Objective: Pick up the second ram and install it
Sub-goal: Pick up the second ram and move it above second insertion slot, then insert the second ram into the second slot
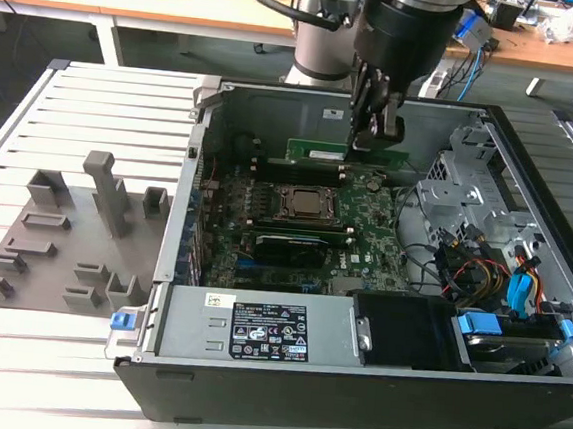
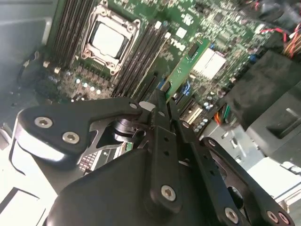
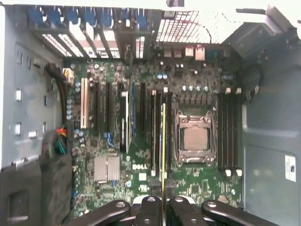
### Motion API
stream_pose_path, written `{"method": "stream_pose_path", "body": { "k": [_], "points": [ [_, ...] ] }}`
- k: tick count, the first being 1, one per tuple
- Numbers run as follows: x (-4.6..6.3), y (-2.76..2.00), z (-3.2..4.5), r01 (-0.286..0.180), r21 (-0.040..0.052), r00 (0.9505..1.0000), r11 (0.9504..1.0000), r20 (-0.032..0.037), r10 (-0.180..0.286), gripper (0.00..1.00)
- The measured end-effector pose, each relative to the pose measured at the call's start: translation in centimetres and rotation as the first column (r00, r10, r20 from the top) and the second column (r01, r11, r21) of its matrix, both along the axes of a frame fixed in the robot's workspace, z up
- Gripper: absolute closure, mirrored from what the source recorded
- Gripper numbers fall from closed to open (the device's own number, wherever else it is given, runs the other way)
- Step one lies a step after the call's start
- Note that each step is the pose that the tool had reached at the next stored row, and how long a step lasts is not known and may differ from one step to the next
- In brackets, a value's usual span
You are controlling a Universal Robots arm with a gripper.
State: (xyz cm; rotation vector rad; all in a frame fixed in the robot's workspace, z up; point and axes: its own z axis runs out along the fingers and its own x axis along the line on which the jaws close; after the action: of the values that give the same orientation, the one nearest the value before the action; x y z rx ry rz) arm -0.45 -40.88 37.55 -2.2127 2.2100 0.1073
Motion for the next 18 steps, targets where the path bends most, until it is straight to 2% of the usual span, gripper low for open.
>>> {"method": "stream_pose_path", "body": {
  "k": [3,7,18],
  "points": [
    [-0.6,0.0,-0.19,0.0,0.0001,1.0,1.0,0.0,0.0,0.86],
    [-0.7,0.0,-1.04,0.0,0.0001,1.0,1.0,0.0,0.0,0.86],
    [-0.7,0.0,-1.07,0.0,0.0,1.0,1.0,0.0,0.0,0.86]
  ]
}}
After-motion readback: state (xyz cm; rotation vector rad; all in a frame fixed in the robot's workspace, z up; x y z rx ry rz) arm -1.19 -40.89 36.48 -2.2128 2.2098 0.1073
